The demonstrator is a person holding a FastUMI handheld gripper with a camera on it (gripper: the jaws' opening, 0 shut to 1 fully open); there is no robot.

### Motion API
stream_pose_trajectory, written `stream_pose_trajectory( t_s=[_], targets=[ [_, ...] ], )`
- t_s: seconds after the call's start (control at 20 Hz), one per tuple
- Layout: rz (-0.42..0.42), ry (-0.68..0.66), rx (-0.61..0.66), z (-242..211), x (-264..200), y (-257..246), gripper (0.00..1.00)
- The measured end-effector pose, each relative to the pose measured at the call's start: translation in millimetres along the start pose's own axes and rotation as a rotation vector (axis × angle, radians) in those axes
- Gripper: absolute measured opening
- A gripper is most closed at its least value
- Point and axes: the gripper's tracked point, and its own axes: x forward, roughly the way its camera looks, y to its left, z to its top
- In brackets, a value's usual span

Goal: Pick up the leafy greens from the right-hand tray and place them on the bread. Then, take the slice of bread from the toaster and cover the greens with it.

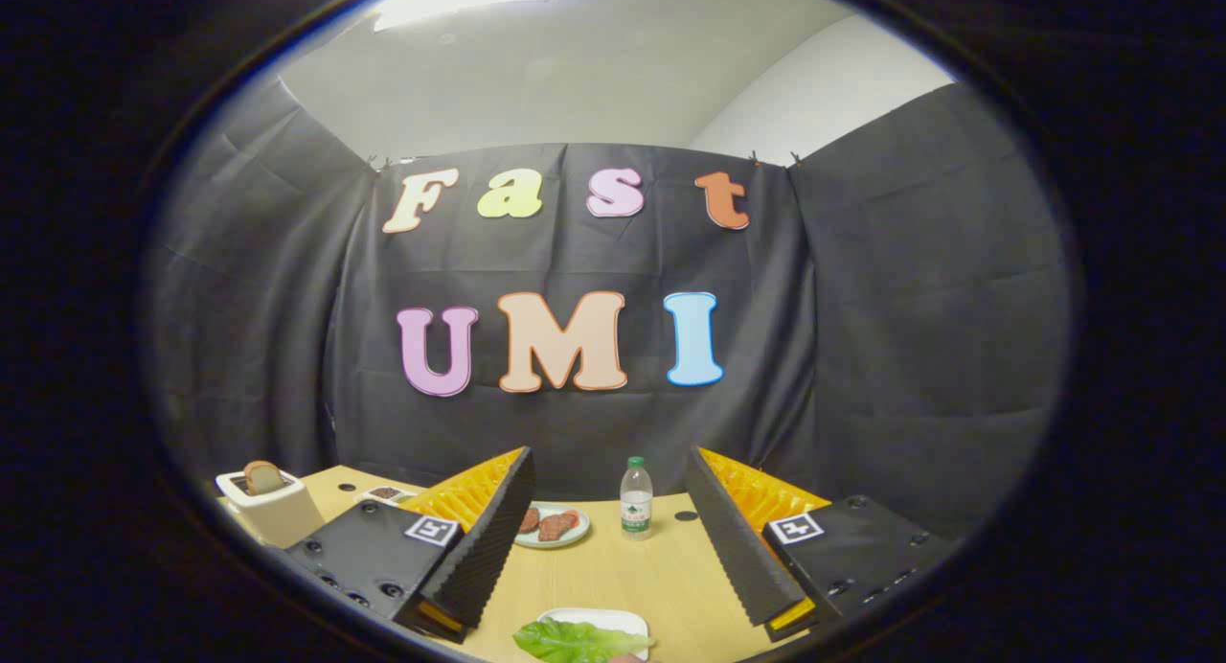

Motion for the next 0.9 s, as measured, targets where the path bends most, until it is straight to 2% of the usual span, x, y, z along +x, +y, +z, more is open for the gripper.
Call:
stream_pose_trajectory(
  t_s=[0.55, 0.9],
  targets=[
    [0.042, 0.002, 0.002, 2, -1, 13, 1.0],
    [0.251, 0.211, -0.117, -60, 10, 34, 1.0]
  ],
)
